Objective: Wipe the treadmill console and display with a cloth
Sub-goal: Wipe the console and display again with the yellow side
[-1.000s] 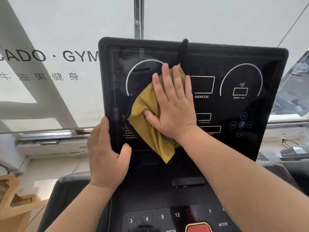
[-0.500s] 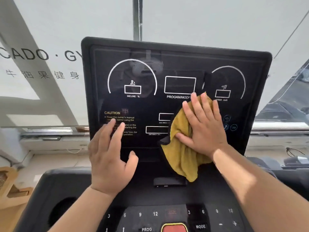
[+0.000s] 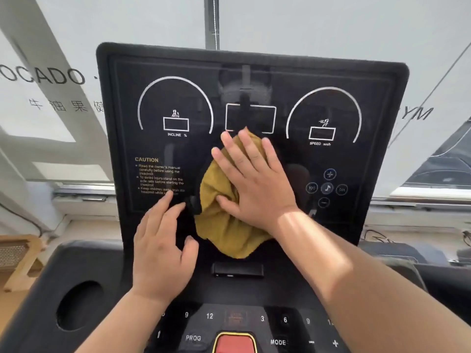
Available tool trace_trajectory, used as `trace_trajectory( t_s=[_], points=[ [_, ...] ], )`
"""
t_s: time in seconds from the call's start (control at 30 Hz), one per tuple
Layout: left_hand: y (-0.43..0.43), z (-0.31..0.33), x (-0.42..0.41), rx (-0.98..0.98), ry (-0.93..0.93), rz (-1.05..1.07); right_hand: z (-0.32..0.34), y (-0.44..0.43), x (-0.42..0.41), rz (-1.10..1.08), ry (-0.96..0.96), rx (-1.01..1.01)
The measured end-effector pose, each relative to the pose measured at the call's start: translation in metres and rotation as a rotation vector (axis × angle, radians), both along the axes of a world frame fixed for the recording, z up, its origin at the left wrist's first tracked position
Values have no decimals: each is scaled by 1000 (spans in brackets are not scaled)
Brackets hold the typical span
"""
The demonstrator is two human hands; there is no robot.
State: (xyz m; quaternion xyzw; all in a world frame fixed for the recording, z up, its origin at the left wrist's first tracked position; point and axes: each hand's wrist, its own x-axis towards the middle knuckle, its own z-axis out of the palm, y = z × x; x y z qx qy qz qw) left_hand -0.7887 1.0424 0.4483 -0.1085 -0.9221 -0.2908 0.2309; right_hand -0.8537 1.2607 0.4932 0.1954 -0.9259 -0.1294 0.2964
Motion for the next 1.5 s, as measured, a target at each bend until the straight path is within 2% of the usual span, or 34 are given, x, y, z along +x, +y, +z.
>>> trace_trajectory(
  t_s=[0.13, 0.27, 0.4, 0.5, 0.63, 0.77, 0.87, 1.07, 1.2, 1.4, 1.5],
  points=[
    [19, 2, 2, -58, 80, -81, -31, 45, 25, 76, -15, 112],
    [44, 2, 6, -172, 73, -170, -28, 100, 39, 16, 26, 97],
    [54, 5, 6, -238, -24, -179, 25, 137, 17, -172, 116, -61],
    [53, 7, 6, -256, -76, -197, 76, 131, -11, -274, 114, -225],
    [42, 8, 8, -154, -8, -228, 90, 89, -29, -330, 134, -310],
    [32, 12, 8, -67, 66, -157, 46, 47, -13, -120, 68, -148],
    [36, 10, 6, -83, 88, -156, 2, 42, 10, 13, 22, -38],
    [67, -1, 8, -223, 16, -205, -39, 109, 46, 59, 9, 91],
    [69, 0, 7, -297, -40, -178, -18, 163, 46, 5, 50, 165],
    [65, 7, 7, -311, -69, -192, 88, 174, -7, -225, 138, -154],
    [68, 4, 9, -282, -71, -190, 99, 159, -19, -287, 157, -246]
  ],
)
